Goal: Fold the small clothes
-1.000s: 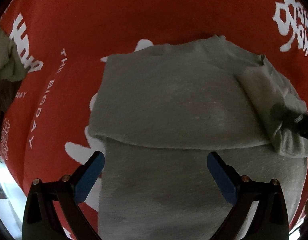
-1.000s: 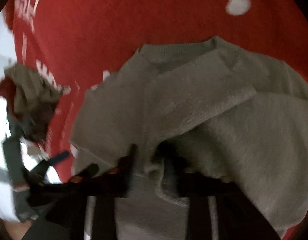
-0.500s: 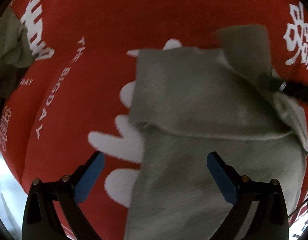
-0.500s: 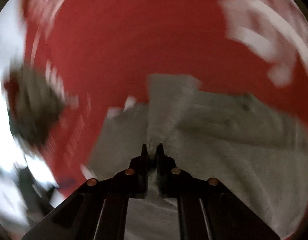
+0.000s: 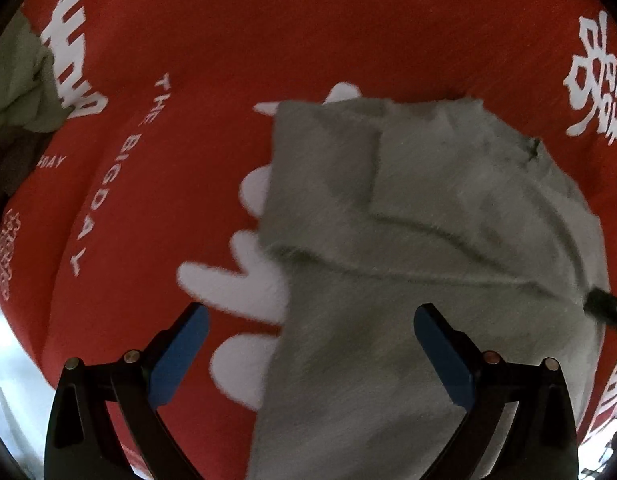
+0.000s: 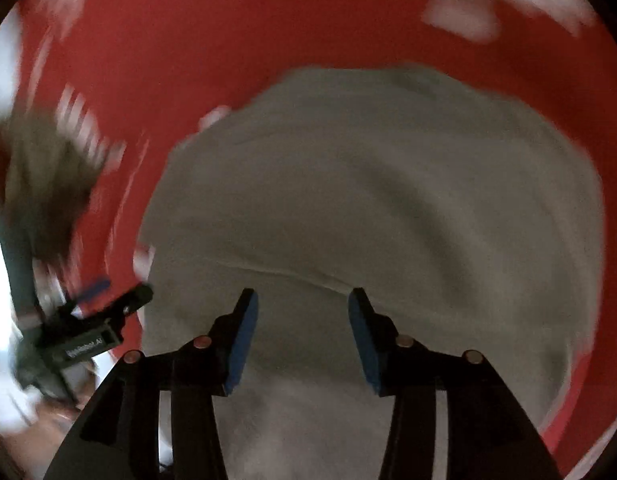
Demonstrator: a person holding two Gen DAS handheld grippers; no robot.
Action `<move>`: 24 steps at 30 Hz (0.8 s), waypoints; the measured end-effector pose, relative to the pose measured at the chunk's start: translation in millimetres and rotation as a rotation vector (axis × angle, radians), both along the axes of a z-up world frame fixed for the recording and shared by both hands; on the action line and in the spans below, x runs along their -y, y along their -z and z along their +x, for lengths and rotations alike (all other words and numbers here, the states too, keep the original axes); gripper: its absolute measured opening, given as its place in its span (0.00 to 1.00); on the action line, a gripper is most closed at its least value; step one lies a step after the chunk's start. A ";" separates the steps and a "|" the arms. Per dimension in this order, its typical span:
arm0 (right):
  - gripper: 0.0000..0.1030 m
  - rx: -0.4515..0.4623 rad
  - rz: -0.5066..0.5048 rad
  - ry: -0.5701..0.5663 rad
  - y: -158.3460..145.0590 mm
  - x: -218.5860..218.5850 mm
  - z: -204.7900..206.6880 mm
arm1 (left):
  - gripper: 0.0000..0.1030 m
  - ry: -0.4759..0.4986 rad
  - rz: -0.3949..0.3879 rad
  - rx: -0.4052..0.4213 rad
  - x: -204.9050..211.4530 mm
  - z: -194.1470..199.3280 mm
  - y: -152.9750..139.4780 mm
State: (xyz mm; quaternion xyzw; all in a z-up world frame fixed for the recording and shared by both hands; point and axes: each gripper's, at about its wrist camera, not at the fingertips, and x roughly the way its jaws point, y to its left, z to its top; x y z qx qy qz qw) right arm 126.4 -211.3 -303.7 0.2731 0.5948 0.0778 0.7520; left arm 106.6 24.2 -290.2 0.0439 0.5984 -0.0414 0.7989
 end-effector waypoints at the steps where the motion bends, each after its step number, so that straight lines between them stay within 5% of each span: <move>1: 0.50 -0.027 0.042 0.101 4.9 27.6 -12.5 | 1.00 0.004 -0.006 0.007 5.2 5.2 -0.7; 6: 0.50 -0.101 0.178 0.427 36.2 113.8 -64.5 | 1.00 0.004 -0.053 0.011 27.6 43.4 7.3; 10: 0.48 -0.101 0.289 0.543 57.2 134.7 -77.8 | 0.99 0.013 -0.094 -0.044 38.2 62.8 26.8; 13: 0.08 -0.083 0.312 0.547 56.3 146.7 -75.1 | 0.90 0.041 -0.054 -0.058 40.8 60.8 33.6; 18: 0.08 -0.099 0.132 0.350 51.2 129.4 -66.5 | 0.90 0.072 -0.045 -0.055 36.2 53.0 33.8; 22: 0.12 -0.105 0.185 0.363 47.2 127.2 -79.5 | 0.90 0.064 -0.187 -0.073 26.0 59.4 23.9; 24: 0.12 -0.102 0.200 0.357 41.7 123.8 -85.7 | 0.73 0.064 -0.225 -0.079 24.3 64.7 22.3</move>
